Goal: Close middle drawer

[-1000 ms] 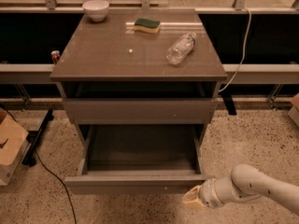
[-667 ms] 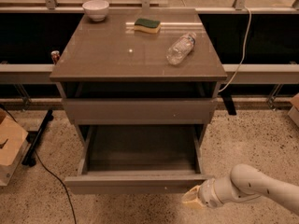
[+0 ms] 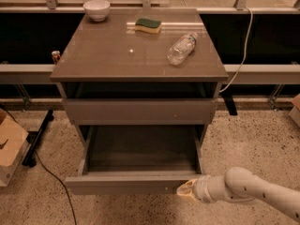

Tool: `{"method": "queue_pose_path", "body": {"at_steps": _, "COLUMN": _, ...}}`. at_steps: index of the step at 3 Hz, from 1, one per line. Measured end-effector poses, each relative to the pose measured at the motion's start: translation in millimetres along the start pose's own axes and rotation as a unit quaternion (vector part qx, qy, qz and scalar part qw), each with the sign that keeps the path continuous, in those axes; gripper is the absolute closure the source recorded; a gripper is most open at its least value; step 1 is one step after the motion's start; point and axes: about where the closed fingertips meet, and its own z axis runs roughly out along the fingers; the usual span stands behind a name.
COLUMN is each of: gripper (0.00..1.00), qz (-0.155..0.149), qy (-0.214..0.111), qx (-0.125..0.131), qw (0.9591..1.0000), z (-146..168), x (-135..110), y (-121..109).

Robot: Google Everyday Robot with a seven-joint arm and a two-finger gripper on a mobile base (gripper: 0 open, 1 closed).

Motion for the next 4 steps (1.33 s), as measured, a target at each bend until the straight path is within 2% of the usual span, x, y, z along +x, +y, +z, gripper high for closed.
{"method": "queue_pose_path", "body": {"at_steps": 1, "gripper": 1.0, "qz": -0.019, "qy": -0.013, "qx": 0.01, "qw": 0.9997, "z": 9.0, "x": -10.5, "y": -9.5}}
{"method": "queue_pose_path", "body": {"at_steps": 2, "gripper": 1.0, "qz": -0.047, "qy": -0.043, "qx": 0.025, "qw": 0.9977, "z": 24.0, "x": -34.2, "y": -35.4}}
{"method": "queue_pose_path", "body": {"at_steps": 4, "gripper": 1.0, "qz": -0.087, "qy": -0.089, "qx": 0.045, "qw": 0.9913, "z": 49.6, "x": -80.1, "y": -83.6}}
